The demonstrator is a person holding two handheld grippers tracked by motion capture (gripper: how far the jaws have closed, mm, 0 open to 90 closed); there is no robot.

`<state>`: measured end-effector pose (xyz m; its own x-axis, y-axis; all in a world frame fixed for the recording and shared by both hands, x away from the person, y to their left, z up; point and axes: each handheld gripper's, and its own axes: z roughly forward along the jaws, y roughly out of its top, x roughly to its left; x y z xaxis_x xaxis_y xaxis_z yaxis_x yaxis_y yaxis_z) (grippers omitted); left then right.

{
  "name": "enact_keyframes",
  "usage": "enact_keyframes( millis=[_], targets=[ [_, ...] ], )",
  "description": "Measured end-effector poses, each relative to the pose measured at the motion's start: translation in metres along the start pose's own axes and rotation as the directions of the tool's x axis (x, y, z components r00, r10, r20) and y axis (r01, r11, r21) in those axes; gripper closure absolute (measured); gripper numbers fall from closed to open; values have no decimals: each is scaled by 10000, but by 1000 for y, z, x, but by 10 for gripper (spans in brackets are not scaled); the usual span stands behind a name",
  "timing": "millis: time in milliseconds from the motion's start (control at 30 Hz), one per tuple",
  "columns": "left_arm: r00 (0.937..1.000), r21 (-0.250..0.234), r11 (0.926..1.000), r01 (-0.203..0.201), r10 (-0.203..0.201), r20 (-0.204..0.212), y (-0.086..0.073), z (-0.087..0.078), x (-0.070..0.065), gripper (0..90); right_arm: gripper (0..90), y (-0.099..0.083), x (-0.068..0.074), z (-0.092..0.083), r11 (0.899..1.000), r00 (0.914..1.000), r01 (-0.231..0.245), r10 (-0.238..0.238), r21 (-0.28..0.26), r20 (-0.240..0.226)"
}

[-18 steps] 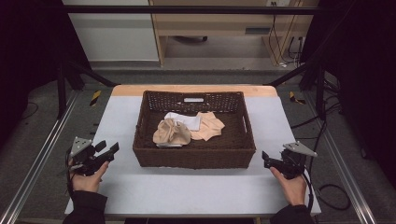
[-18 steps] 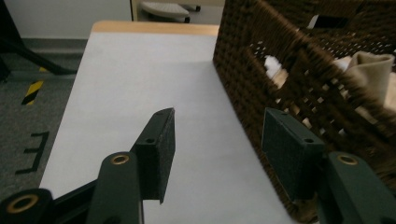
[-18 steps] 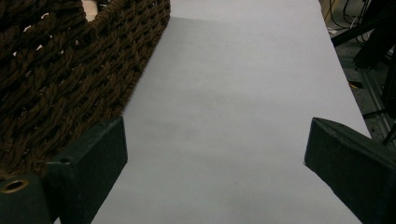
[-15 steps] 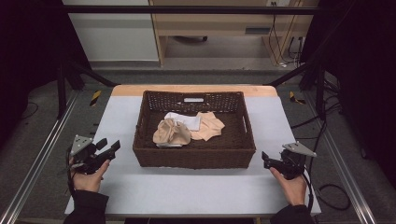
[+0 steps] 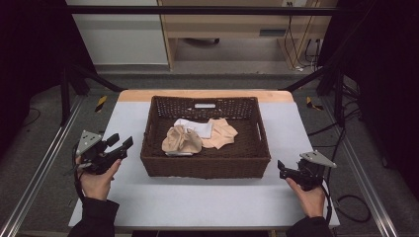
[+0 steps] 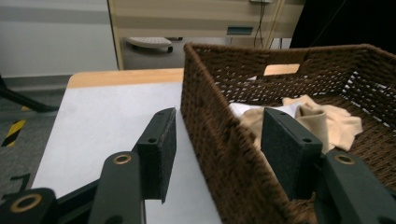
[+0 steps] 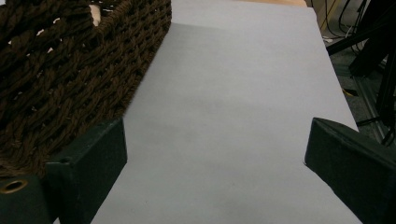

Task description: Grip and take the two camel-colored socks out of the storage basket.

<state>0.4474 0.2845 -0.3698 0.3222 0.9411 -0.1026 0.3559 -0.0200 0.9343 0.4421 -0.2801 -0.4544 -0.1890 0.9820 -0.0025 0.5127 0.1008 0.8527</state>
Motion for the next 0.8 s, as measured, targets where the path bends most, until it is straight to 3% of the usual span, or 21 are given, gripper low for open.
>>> enact_keyframes(
  millis=[300, 333, 467, 700, 800],
  targets=[
    [9976, -221, 9981, -569, 577, 381, 23, 13, -35, 436, 52, 1, 0, -2, 9999, 10000, 4, -3, -111, 89],
    [9963, -252, 9970, -737, 747, 417, 29, 17, -44, 435, 52, 1, 0, -2, 9999, 10000, 29, -28, -105, 86],
    [9944, -196, 9959, -878, 888, 579, 40, 29, -59, 446, 52, 2, 0, -2, 9999, 9999, 45, -44, -142, 98],
    [9886, -123, 9911, -1329, 1334, 696, 51, 50, -85, 448, 52, 2, -2, -2, 9998, 9998, -92, 95, -168, 199],
    [9877, -143, 9918, -1269, 1277, 905, 52, 59, -93, 448, 51, 2, -3, -2, 9998, 9998, -100, 104, -172, 190]
  ],
)
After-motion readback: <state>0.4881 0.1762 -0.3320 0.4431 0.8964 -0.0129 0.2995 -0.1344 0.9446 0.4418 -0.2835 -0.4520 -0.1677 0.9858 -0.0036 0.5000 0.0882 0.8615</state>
